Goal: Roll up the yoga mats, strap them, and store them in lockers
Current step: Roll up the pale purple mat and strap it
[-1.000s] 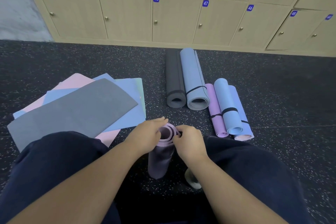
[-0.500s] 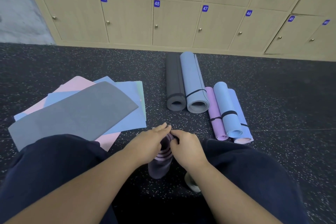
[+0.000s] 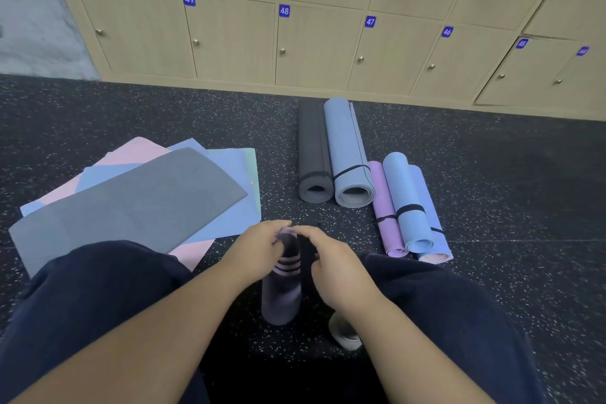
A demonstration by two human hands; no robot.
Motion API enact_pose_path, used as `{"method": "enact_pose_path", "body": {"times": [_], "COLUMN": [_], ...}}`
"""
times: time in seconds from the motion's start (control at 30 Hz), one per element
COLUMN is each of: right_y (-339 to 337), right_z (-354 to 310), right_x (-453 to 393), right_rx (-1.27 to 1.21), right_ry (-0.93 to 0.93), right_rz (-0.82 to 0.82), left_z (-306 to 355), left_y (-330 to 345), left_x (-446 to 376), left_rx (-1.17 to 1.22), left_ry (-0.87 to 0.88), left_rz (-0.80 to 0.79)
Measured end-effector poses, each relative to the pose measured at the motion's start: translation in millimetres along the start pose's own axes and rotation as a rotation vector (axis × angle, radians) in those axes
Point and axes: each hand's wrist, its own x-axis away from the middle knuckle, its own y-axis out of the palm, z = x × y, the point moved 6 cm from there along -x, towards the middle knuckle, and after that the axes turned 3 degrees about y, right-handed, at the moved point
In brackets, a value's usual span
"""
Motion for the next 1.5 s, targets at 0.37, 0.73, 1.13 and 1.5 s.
{"method": "enact_pose_path", "body": {"times": [0.37, 0.73, 1.13, 1.5], "right_y": [22.2, 20.8, 24.9, 23.7], "right_z": [5.2, 8.3, 7.9, 9.1], "right_x": [-9.6, -10.7, -11.4, -16.1], "right_rx": [0.189, 0.248, 0.286, 0.276], "right_ry": [0.010, 0.038, 0.045, 0.078], "right_rz": [-0.055, -0.054, -0.072, -0.075], "left_z": [10.7, 20.3, 19.1, 21.3], "left_y": [3.8, 12.3, 15.0, 15.7], "left_x": [1.9, 7.0, 4.3, -6.0], "left_rx": [0.098, 0.100, 0.026, -0.085], "left_ry": [0.007, 0.067, 0.055, 0.062], "left_rz": [-0.010, -0.160, -0.172, -0.147]}}
